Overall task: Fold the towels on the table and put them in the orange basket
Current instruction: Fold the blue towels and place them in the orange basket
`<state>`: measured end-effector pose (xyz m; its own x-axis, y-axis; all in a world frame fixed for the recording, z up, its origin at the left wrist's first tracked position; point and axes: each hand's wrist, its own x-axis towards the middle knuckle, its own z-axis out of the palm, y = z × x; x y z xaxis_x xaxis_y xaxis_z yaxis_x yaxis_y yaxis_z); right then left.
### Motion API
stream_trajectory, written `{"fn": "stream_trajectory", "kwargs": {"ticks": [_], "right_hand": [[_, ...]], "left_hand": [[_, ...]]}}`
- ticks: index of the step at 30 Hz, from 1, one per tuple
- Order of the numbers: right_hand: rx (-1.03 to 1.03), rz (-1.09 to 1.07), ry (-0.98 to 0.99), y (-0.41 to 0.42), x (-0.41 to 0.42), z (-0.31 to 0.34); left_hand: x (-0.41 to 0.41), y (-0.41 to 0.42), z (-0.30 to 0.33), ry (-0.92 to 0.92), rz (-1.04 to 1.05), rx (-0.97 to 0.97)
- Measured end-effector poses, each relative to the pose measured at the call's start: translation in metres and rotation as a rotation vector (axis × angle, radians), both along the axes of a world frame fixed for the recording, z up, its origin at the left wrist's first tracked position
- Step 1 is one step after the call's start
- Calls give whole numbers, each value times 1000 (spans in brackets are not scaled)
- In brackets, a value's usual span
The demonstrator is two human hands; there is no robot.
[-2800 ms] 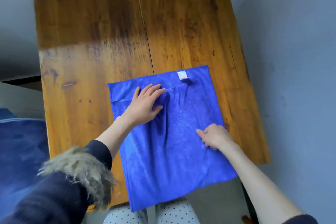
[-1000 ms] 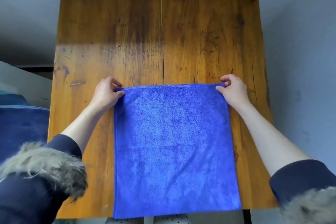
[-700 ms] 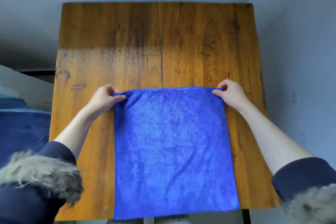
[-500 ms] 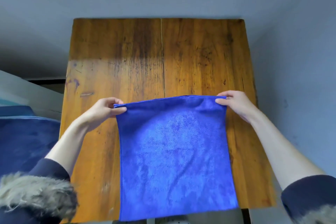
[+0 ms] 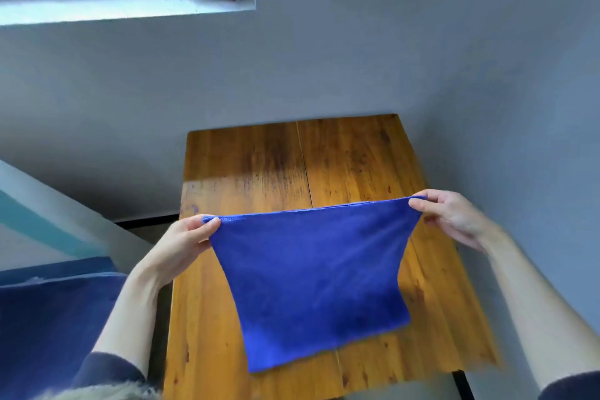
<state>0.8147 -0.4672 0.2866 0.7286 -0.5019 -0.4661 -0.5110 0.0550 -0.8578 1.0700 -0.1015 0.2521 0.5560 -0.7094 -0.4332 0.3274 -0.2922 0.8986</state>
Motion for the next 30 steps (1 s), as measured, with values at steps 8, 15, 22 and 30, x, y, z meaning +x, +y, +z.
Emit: {"fn": "stream_trajectory", "kwargs": {"ticks": [8,15,22,30], "right_hand": [[43,-156,-335,25,26,44],[-5,-91,-507,30,42,81],[-75,-23,-559,23,51,94],[-310,152,-411,27,45,97]], "left_hand": [[17,14,62,-195,159,-140],[30,14,101,-313,334,-192],[36,10,118,-298,403,-248],[38,10,121,-291,444,-216]]}}
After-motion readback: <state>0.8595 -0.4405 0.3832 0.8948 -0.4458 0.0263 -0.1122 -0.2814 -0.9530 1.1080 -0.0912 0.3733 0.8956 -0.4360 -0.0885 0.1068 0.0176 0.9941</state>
